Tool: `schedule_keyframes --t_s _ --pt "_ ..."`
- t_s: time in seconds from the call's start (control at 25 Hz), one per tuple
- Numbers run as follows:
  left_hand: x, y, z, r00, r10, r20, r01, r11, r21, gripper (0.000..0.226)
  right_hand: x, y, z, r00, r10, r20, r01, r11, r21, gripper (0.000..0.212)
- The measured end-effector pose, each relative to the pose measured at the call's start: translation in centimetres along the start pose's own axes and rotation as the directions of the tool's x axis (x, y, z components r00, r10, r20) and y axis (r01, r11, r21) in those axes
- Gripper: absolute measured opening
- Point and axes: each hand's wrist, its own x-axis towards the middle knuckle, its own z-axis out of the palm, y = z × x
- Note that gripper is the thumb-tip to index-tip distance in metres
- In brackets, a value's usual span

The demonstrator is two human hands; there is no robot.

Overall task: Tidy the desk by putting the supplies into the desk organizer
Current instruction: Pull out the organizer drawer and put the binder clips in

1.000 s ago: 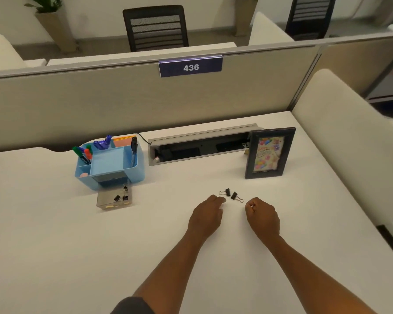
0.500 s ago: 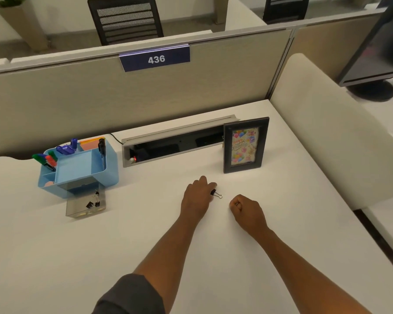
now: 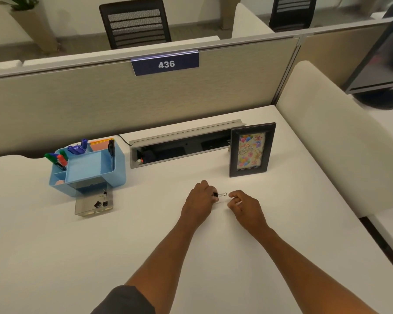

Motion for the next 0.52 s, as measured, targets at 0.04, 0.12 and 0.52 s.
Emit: schedule_keyframes --t_s 0.04,0.12,0.52 --pt "-0.3 -0.2 -0.7 1.0 -0.014 0.003 0.014 0.999 -0.051 0.018 0.2 -0.8 0.3 0.999 -0.041 -0.001 0.041 0.999 0.017 0.016" --pt "-1.2 -1.1 -2.2 0.999 -0.046 0.014 0.048 0.989 -0.141 0.019 0.7 -2.7 1.1 0.993 -0.118 -0.011 0.119 0.991 0.054 0.016" --pt "-7.4 -10.6 -9.2 0.975 -0.207 -0.082 0.172 0.934 -0.312 0.028 2.6 -13.3 8.9 0.92 -0.383 0.082 0.375 0.921 0.105 0.01"
